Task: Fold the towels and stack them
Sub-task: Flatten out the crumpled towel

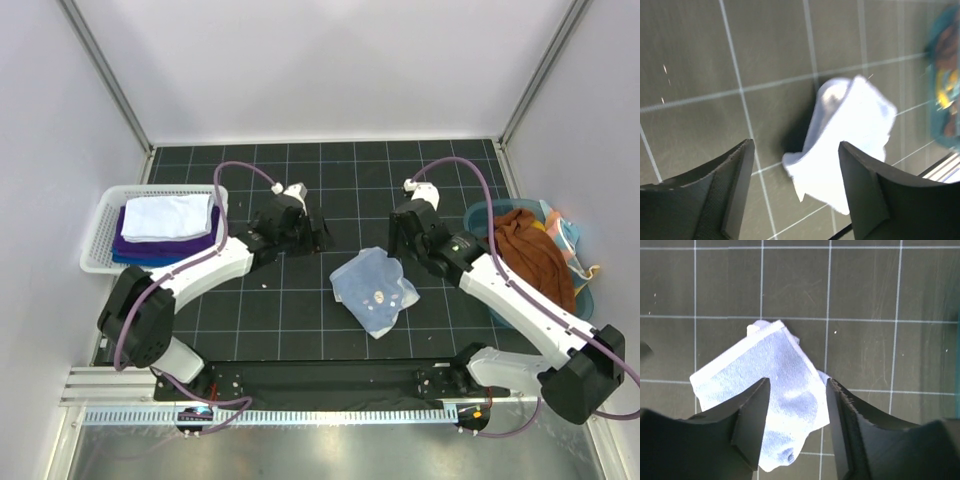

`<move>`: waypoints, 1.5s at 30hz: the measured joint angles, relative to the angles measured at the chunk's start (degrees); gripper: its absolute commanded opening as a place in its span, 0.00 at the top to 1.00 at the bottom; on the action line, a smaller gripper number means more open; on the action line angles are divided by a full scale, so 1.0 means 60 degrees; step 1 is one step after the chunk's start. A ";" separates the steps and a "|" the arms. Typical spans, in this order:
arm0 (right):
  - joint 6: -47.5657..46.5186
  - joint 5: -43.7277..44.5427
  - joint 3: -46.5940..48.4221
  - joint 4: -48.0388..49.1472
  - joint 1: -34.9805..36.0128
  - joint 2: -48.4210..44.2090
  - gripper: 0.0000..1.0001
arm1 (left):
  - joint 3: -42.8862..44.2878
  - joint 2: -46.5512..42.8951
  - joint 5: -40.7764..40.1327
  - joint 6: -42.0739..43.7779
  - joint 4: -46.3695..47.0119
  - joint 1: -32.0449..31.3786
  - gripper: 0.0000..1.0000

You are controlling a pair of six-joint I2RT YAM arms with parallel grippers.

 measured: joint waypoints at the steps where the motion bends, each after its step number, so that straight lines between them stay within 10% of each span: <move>1: -0.0022 0.0022 0.0058 -0.0004 -0.0051 0.0076 0.42 | -0.0087 0.0106 0.0087 -0.0011 -0.0025 0.0000 0.35; 17: -0.1381 -0.3683 0.0969 0.1661 -0.1588 0.4473 0.40 | -0.1483 0.0087 0.0583 -0.0193 -0.0138 0.0000 0.36; 23: -0.1366 -0.4098 0.0943 0.1949 -0.1570 0.4557 0.79 | -0.1814 -0.0153 0.0852 -0.0270 0.0022 0.0000 0.36; 28: -0.1224 -0.4091 0.0871 0.1989 -0.1570 0.4492 0.87 | -0.1949 -0.0240 0.1056 -0.0299 0.0127 0.0000 0.35; 34: -0.1144 -0.4014 0.0871 0.1781 -0.1570 0.3993 0.51 | -0.2029 -0.0423 0.1271 -0.0335 0.0200 0.0000 0.32; 45: -0.1158 -0.3421 0.0412 0.1486 -0.1570 0.3555 0.50 | -0.2157 -0.0594 0.1490 -0.0419 0.0302 0.0000 0.32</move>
